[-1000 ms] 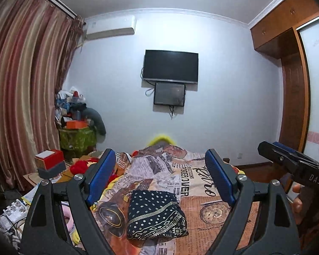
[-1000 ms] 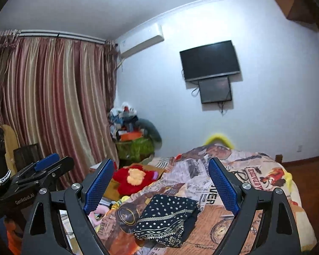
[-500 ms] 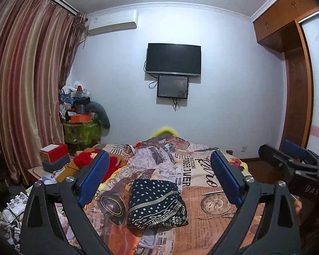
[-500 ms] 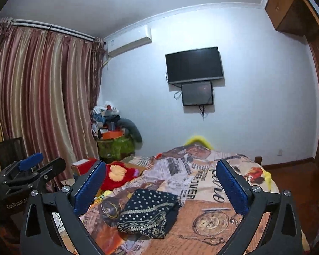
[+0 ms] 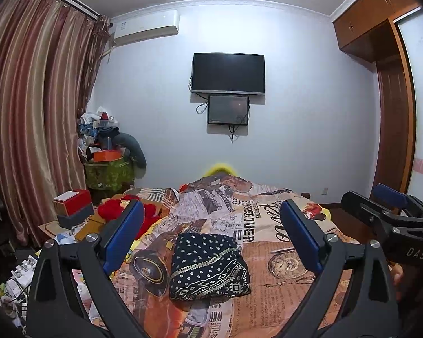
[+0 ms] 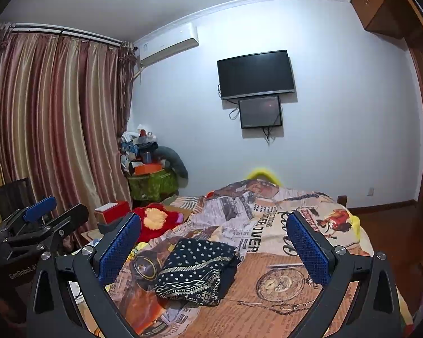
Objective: Fold large clothes
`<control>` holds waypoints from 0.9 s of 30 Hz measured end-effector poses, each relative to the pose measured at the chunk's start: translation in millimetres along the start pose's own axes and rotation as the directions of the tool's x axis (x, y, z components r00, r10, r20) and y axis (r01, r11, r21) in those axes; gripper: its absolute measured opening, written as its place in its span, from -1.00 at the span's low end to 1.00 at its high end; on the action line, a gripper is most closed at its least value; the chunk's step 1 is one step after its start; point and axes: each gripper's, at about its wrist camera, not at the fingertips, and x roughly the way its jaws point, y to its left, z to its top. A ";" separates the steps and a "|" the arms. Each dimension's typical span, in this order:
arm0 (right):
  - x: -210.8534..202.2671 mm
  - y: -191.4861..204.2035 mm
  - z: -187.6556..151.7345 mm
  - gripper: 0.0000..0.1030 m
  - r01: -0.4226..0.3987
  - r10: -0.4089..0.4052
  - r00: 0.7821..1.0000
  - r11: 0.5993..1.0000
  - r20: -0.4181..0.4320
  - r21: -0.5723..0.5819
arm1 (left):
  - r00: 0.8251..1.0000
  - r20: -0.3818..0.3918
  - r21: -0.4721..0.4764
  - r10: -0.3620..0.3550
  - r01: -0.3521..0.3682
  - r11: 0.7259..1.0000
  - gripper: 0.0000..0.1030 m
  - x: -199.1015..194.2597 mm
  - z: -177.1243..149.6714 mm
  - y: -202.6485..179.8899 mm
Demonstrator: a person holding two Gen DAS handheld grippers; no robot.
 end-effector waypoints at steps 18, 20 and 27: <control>3.3 3.2 -1.5 1.00 0.003 -0.004 1.000 1.000 -0.014 -0.019 | 1.000 -0.011 -0.006 -0.006 0.006 1.000 0.91 5.4 -1.5 3.9; 3.0 3.4 -1.7 1.00 0.004 -0.004 1.000 1.000 -0.013 -0.020 | 1.000 -0.014 -0.007 -0.007 0.007 1.000 0.91 6.3 -2.1 3.4; 3.0 2.8 -1.6 1.00 0.002 -0.002 1.000 1.000 -0.014 -0.019 | 1.000 -0.018 -0.007 -0.014 0.013 1.000 0.92 8.4 -3.5 1.8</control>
